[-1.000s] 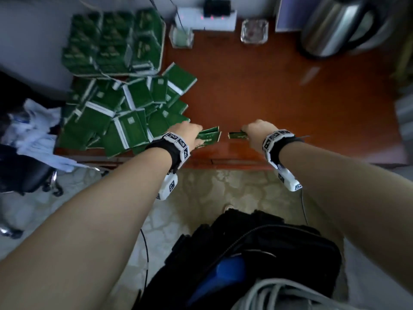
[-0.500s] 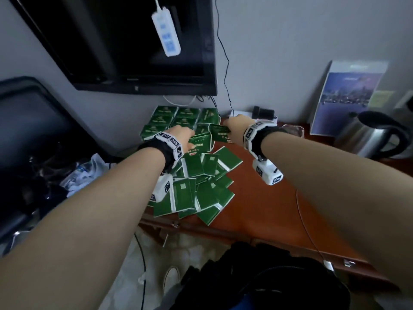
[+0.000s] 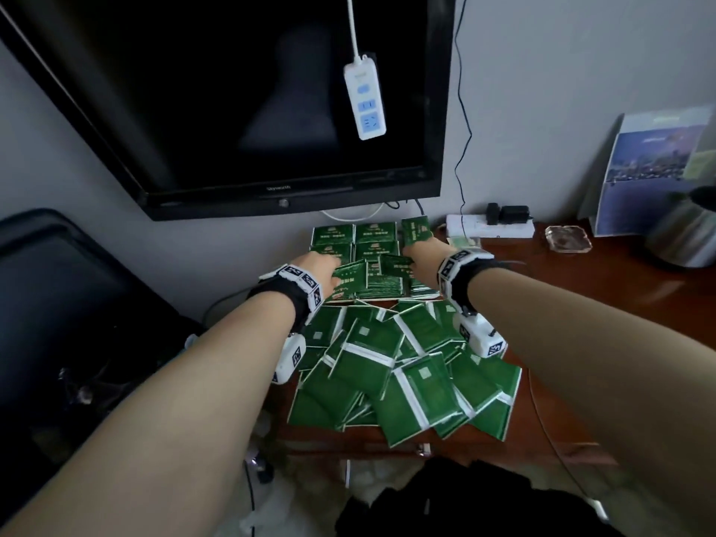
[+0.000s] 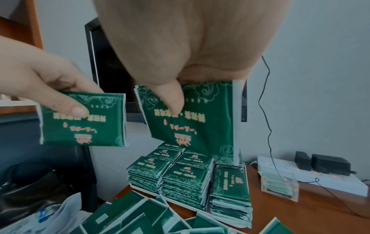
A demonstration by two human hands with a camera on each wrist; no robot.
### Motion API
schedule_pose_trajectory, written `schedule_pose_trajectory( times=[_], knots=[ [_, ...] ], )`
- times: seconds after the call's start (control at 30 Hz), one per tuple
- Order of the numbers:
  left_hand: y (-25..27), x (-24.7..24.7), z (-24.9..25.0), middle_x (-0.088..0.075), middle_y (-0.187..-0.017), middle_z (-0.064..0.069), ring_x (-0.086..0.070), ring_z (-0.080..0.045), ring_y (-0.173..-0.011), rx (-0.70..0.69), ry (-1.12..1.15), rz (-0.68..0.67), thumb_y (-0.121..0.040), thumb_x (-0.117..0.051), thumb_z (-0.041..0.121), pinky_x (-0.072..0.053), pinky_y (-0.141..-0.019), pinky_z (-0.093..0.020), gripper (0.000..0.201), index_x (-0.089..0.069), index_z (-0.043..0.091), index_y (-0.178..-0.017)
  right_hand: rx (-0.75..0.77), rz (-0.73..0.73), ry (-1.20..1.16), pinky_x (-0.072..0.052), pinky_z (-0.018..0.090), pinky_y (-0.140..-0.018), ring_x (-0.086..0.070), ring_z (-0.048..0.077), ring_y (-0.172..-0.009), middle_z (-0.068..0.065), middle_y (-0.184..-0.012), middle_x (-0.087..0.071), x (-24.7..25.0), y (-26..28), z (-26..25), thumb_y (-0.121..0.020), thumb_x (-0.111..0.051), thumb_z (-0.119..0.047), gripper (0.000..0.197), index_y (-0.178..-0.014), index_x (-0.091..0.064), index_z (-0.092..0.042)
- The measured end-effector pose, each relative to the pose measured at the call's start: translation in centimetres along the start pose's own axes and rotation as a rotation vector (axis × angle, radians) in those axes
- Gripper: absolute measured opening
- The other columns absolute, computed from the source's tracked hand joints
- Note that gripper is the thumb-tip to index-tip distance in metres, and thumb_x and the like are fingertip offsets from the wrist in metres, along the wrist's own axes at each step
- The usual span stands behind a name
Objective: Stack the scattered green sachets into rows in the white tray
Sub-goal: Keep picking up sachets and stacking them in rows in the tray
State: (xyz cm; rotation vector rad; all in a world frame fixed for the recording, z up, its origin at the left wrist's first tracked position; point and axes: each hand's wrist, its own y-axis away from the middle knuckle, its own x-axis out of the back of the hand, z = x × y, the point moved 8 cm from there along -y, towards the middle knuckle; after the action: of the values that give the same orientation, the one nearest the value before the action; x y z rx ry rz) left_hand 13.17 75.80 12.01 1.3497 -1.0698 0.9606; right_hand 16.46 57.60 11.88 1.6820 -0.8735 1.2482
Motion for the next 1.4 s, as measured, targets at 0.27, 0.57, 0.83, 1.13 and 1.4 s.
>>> schedule_pose_trajectory(
  times=[0.27,0.57,0.83,1.13,1.4],
  knots=[
    [-3.4,-1.7,-6.2,-0.062,-0.127,-0.017,-0.061,-0.036,-0.112,-0.05,0.022,-0.004,-0.1,-0.054,0.03,-0.052,-0.095,-0.043,0.04,-0.054,0.016,-0.137,-0.058,-0.073,0.087,-0.054,0.037,-0.081,-0.063,0.033,-0.106,0.018,-0.122,-0.062,-0.9,-3.4,-3.8,-0.091,-0.039,0.003,0.048,-0.135,-0.054,-0.011],
    [-10.0,-3.8,-8.6,-0.065,-0.123,-0.016,-0.062,-0.036,-0.111,-0.061,0.037,-0.001,-0.101,-0.052,0.026,-0.052,-0.095,-0.044,0.033,-0.062,0.012,-0.129,-0.1,-0.134,0.106,-0.054,0.036,-0.083,-0.062,0.033,-0.11,0.02,-0.127,-0.06,-3.3,-9.0,-3.2,-0.094,-0.041,0.004,0.046,-0.137,-0.052,-0.007],
    [-15.4,-6.9,-9.8,-0.069,-0.118,-0.01,-0.067,-0.031,-0.1,-0.092,0.028,-0.014,-0.1,-0.051,0.024,-0.056,-0.083,-0.037,0.033,-0.063,0.022,-0.131,-0.083,-0.17,0.069,-0.057,0.037,-0.075,-0.063,0.03,-0.087,0.016,-0.111,-0.063,-6.1,-15.5,-2.7,-0.092,-0.04,0.005,0.045,-0.133,-0.054,-0.008],
    [-17.1,-10.9,-8.8,-0.056,-0.133,0.009,-0.065,-0.016,-0.097,-0.196,-0.037,-0.001,-0.101,-0.048,0.022,-0.056,-0.07,-0.03,0.035,-0.058,0.031,-0.134,-0.027,-0.174,0.133,-0.051,0.043,-0.093,-0.051,0.03,-0.124,0.012,-0.135,-0.055,-11.7,-18.4,-1.7,-0.091,-0.043,0.003,0.053,-0.142,-0.042,-0.012],
    [-15.8,-13.5,-7.7,-0.05,-0.138,0.007,-0.053,-0.019,-0.12,-0.227,-0.089,-0.038,-0.099,-0.052,0.019,-0.052,-0.084,-0.036,0.041,-0.051,0.026,-0.14,0.003,-0.218,0.101,-0.027,0.052,-0.118,-0.023,0.029,-0.146,0.004,-0.162,-0.021,-15.9,-18.5,-1.0,-0.086,-0.052,0.005,0.076,-0.155,-0.025,-0.015]
  ],
)
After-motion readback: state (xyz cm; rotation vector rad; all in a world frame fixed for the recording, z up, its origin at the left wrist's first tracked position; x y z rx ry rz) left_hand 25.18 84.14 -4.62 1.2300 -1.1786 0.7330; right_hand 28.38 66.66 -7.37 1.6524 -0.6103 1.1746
